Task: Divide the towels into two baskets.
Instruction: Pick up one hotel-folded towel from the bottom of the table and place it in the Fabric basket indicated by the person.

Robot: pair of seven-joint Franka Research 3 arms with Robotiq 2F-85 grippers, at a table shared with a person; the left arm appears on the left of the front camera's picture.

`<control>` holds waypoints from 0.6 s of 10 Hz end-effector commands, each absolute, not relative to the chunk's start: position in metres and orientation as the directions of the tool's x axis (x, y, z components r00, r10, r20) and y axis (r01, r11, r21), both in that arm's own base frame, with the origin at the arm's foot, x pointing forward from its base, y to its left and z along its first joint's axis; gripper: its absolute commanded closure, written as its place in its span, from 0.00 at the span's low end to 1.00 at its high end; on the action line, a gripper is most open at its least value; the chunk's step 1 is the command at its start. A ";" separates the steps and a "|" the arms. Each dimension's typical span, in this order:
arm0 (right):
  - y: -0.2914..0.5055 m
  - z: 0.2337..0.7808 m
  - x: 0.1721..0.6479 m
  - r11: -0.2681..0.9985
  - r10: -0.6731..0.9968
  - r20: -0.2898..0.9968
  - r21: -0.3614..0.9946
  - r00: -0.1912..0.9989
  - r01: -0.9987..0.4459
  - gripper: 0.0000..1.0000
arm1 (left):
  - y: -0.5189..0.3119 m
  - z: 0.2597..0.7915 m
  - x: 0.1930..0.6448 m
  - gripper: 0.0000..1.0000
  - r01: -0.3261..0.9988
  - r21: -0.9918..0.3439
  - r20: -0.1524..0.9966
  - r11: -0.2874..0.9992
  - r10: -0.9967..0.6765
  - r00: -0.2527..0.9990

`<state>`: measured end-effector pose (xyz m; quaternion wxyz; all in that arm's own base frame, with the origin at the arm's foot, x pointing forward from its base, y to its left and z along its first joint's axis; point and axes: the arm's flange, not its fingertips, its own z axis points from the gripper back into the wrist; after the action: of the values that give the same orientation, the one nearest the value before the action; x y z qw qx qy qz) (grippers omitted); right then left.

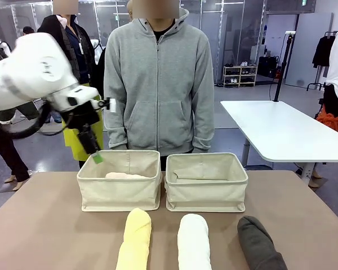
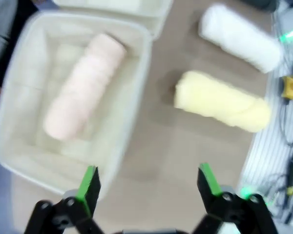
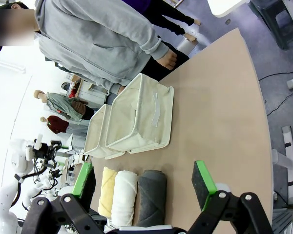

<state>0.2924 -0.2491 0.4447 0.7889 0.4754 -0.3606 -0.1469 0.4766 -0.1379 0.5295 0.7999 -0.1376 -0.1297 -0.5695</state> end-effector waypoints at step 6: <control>-0.249 0.447 0.292 0.501 -0.577 0.435 0.857 0.692 -0.121 0.00 | 0.056 0.446 0.361 0.00 0.609 -0.690 0.583 0.392 -0.198 0.788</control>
<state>0.2925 -0.2493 0.4449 0.7889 0.4752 -0.3608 -0.1468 0.3765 0.0257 0.4542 0.8155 -0.4629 -0.1792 -0.2976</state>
